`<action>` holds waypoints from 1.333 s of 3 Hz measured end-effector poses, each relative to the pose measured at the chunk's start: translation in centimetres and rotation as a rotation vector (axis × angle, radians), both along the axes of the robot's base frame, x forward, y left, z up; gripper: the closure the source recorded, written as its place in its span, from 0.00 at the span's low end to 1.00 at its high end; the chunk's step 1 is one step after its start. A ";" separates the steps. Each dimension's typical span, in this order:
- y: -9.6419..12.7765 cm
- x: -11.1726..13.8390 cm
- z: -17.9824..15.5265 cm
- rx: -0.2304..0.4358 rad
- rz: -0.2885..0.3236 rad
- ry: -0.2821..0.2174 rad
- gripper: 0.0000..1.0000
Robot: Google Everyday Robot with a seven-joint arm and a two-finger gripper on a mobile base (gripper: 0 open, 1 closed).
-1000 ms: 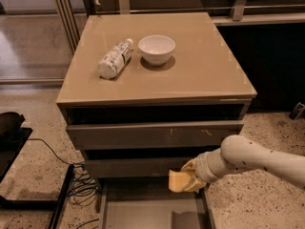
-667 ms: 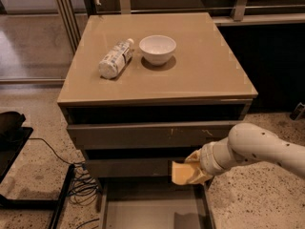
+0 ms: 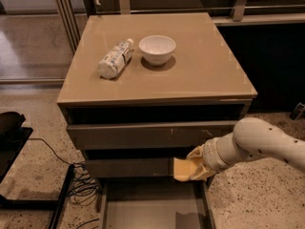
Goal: Pick sponge from bottom drawer and place on counter
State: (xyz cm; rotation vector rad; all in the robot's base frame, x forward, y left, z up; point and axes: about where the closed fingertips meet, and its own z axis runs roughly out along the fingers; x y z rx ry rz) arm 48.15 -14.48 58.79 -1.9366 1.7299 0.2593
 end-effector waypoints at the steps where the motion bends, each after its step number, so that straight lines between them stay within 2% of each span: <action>1: -0.8 0.4 4.3 0.013 0.033 -0.039 1.00; 2: -1.9 1.0 9.2 0.042 0.089 -0.064 1.00; 3: -3.1 1.6 13.4 0.047 0.120 -0.049 1.00; 4: -4.5 1.5 17.2 0.043 0.127 -0.055 1.00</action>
Offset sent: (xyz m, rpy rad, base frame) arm 0.0146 -0.0359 0.1589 0.0800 -0.0851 0.1703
